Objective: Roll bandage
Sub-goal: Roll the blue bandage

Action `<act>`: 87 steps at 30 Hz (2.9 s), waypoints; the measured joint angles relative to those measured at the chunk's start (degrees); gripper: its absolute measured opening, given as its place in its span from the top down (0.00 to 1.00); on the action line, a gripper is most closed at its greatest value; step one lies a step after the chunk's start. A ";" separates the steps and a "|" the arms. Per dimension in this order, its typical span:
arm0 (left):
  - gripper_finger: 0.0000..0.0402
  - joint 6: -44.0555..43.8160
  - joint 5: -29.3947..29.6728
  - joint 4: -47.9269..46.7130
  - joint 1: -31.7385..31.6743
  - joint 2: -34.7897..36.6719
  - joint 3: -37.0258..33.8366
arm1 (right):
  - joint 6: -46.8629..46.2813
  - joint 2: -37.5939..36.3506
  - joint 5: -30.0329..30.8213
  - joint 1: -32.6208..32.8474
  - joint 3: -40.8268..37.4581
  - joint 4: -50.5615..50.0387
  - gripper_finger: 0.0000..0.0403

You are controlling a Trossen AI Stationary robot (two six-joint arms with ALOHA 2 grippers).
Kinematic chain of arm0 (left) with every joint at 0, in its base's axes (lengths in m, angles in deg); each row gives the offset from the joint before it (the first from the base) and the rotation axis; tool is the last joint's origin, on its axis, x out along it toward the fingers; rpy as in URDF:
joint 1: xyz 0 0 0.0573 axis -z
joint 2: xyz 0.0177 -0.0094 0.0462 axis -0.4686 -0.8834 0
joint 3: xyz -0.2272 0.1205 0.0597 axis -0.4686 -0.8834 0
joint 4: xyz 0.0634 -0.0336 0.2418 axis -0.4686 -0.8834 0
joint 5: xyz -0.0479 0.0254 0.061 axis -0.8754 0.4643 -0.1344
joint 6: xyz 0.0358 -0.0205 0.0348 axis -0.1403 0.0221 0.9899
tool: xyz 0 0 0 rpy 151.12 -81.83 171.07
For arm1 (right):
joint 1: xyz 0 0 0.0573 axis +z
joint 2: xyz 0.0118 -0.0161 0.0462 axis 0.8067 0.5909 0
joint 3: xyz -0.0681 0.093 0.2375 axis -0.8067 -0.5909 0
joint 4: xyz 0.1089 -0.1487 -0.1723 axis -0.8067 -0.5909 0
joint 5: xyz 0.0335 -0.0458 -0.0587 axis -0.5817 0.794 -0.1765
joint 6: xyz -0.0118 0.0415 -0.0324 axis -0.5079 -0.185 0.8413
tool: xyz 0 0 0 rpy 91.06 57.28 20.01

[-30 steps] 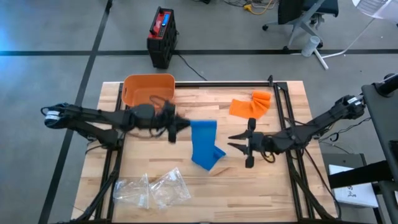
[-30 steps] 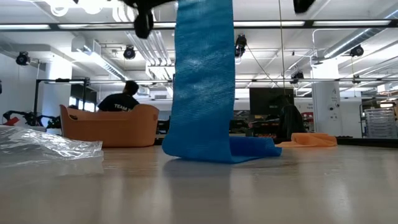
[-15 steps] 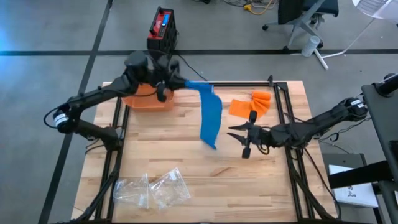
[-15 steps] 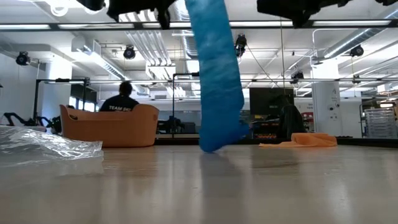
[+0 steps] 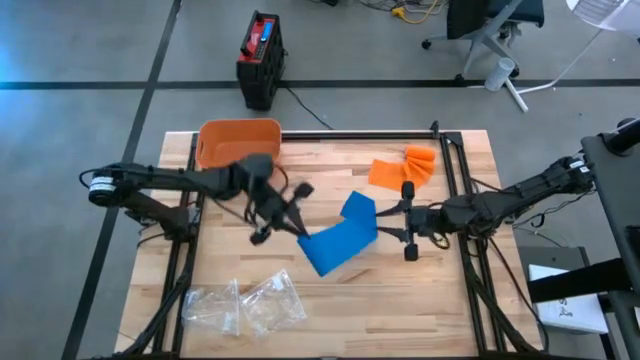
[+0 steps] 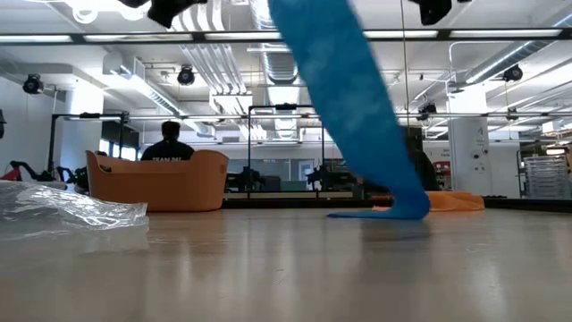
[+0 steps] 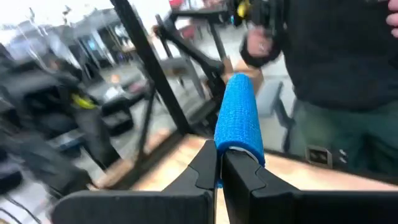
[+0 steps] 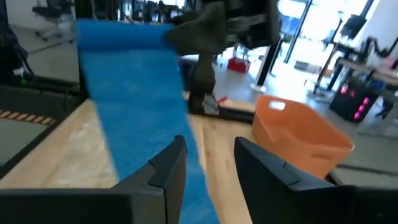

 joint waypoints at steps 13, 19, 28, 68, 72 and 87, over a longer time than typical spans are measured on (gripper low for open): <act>1.00 -14.46 19.23 6.23 9.28 -0.34 -19.30 | -6.88 14.38 -0.45 -4.88 -0.11 4.46 0.68; 1.00 -18.76 14.61 6.42 7.28 -0.31 -26.36 | -11.98 24.68 -6.66 -10.03 -0.11 4.57 0.66; 0.94 -26.34 15.03 8.12 5.80 -0.31 -30.79 | -13.56 38.57 -9.50 -14.44 5.23 3.87 0.61; 0.53 -36.88 22.62 -5.54 -2.06 16.18 -32.46 | -15.98 29.37 -23.12 -15.19 14.14 -38.61 0.55; 0.57 -46.15 26.61 6.45 0.92 13.05 -32.39 | -13.59 31.51 -21.21 -15.27 14.06 -30.34 0.55; 0.72 -47.40 36.68 9.40 14.22 -12.80 -18.51 | -12.05 47.92 -20.37 -15.91 18.10 -30.05 0.58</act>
